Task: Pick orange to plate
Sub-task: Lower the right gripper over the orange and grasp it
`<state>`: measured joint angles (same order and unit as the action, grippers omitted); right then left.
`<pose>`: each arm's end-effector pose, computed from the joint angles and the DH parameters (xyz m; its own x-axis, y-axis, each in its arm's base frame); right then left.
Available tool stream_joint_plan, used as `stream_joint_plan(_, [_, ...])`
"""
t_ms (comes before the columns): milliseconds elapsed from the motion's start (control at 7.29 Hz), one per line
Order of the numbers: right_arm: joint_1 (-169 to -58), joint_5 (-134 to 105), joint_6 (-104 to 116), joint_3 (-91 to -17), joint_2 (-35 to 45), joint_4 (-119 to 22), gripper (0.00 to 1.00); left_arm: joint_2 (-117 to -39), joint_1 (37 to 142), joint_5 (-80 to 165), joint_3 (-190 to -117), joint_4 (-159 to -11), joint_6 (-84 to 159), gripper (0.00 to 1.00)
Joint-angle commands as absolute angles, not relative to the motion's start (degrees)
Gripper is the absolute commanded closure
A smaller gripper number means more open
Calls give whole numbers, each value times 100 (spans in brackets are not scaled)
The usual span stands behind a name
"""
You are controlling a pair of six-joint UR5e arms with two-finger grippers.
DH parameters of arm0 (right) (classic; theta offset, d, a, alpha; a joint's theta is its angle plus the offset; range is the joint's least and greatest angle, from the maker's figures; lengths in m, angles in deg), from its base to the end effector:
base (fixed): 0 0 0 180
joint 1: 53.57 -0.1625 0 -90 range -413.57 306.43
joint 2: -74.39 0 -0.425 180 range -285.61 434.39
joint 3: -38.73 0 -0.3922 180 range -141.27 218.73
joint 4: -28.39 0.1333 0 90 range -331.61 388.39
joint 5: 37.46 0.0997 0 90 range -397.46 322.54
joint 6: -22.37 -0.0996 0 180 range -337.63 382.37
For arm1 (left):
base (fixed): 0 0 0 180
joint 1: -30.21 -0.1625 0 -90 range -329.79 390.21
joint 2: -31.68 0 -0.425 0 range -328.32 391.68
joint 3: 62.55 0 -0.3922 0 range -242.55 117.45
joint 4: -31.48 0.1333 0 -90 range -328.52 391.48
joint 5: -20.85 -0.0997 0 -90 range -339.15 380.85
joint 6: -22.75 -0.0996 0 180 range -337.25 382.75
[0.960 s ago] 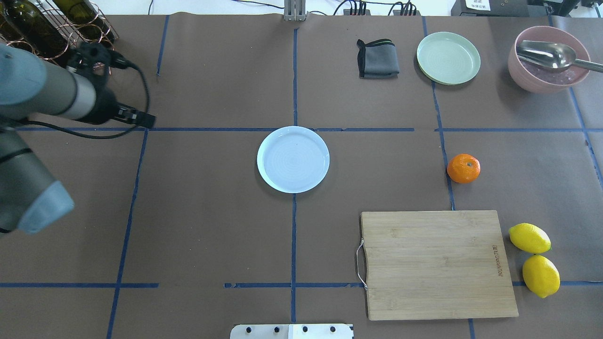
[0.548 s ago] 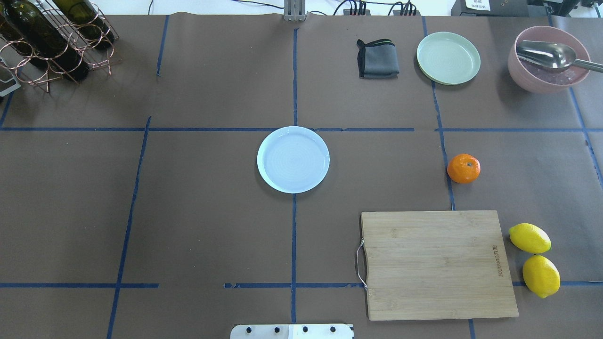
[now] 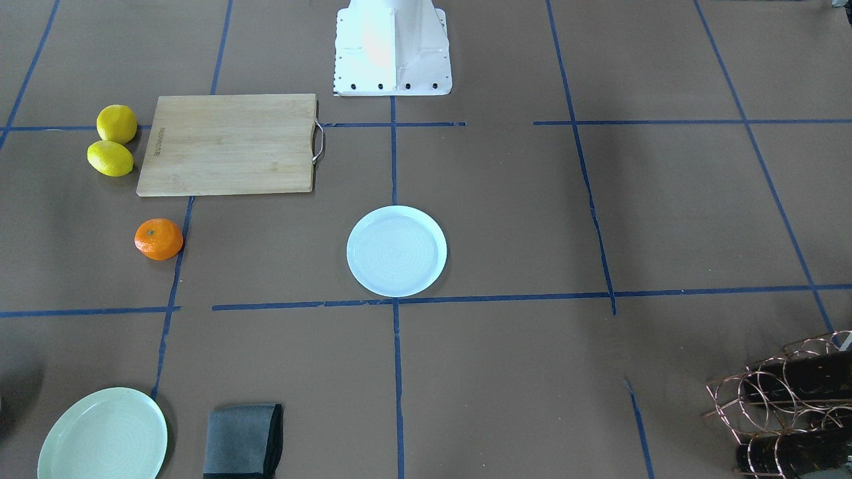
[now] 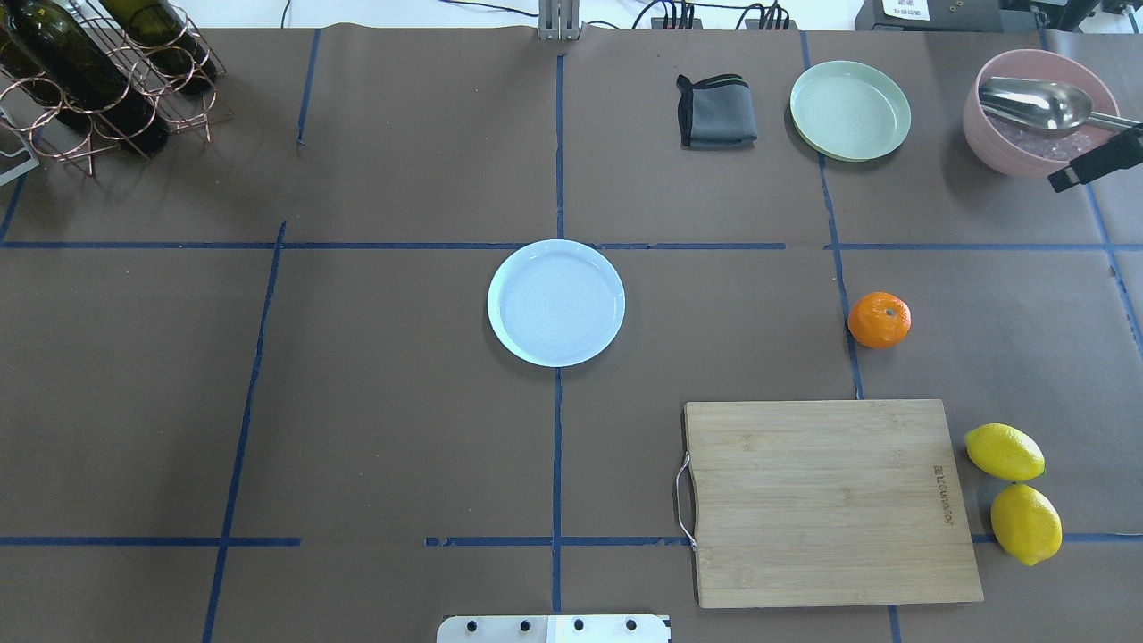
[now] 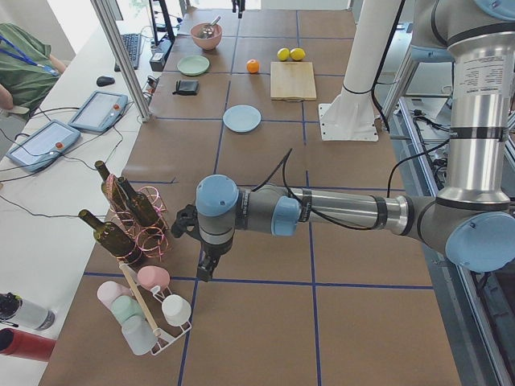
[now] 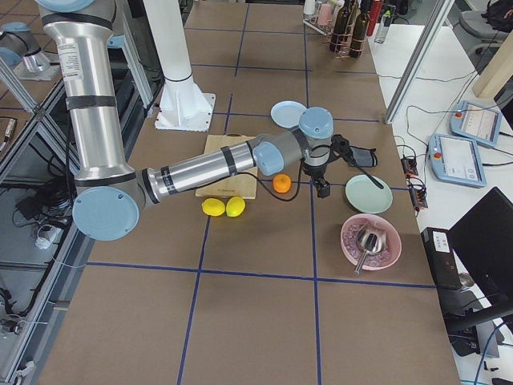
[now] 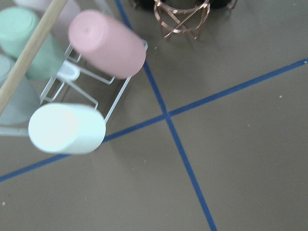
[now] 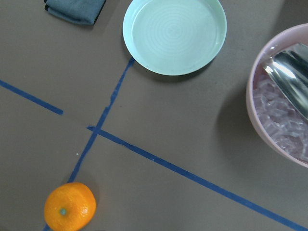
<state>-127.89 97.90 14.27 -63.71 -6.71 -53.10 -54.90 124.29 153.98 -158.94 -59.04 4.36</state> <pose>-0.0892 -0.5487 0.4507 0.6080 -0.4079 0.6811 0.1502 0.9015 0.4058 -0.0985 -0.4644 0.6329 0.7160 0.3042 -0.6283 -0.1632 0.9481 0.2730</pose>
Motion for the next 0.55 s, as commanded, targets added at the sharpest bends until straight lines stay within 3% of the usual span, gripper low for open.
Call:
stream_joint_plan(0, [-11753,8872,379,-6357,-261,-5476,0,-4903,12636,15330,-15914,-5633,359,0])
stream_joint_plan(411, [-10546,7788,-1309,-6113,-295,-4469,0,-4927,12627,15348,-15967,-5659,402,0])
